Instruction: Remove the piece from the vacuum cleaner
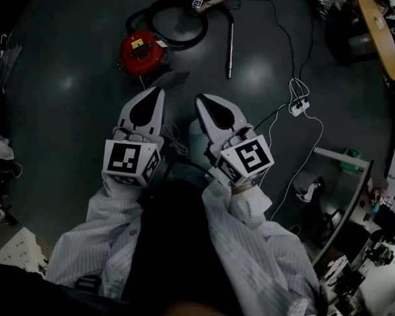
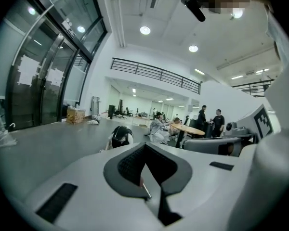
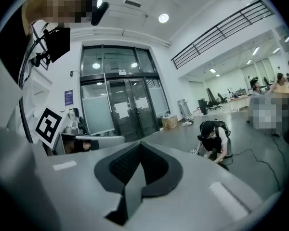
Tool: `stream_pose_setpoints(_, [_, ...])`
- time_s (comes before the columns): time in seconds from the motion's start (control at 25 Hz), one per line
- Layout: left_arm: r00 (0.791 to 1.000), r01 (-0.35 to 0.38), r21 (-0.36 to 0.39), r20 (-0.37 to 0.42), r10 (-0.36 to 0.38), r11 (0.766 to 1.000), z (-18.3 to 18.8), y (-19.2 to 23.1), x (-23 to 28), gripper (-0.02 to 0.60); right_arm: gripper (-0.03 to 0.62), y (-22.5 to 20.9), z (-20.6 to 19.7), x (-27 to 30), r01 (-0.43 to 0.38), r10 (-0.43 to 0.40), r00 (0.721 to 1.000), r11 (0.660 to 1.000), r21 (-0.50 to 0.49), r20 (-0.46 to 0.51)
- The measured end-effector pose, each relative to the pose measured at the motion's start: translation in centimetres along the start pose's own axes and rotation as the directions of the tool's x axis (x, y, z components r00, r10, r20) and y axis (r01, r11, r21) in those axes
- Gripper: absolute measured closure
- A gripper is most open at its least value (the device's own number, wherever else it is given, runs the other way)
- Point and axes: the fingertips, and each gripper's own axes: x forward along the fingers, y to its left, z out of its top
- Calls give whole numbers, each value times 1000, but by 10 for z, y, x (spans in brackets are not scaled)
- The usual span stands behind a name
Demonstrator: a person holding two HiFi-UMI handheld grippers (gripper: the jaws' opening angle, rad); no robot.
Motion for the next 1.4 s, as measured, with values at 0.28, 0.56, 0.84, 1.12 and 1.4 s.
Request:
stream_pose_setpoints(0.28, [962, -264, -139, 39, 271, 955, 18, 19, 105, 578, 592, -94, 45, 57, -345, 331, 932, 935, -85, -147])
stream_pose_setpoints(0.56, [904, -428, -173, -63, 424, 887, -27, 72, 149, 578, 592, -151, -15, 115, -473, 445, 824, 881, 6, -349])
stream_pose_setpoints(0.84, [864, -464, -159, -298, 405, 872, -152, 142, 187, 578, 591, -165, -120, 180, -587, 520, 684, 809, 35, -511])
stream_pose_setpoints(1.12, [861, -352, -176, -446, 244, 919, -295, 211, 243, 577, 568, -203, -281, 263, -643, 513, 592, 766, 20, -622])
stream_pose_setpoints(1.4, [802, -347, -123, -553, 227, 930, -399, 266, 253, 535, 433, -222, -431, 307, -681, 409, 520, 728, -75, -750])
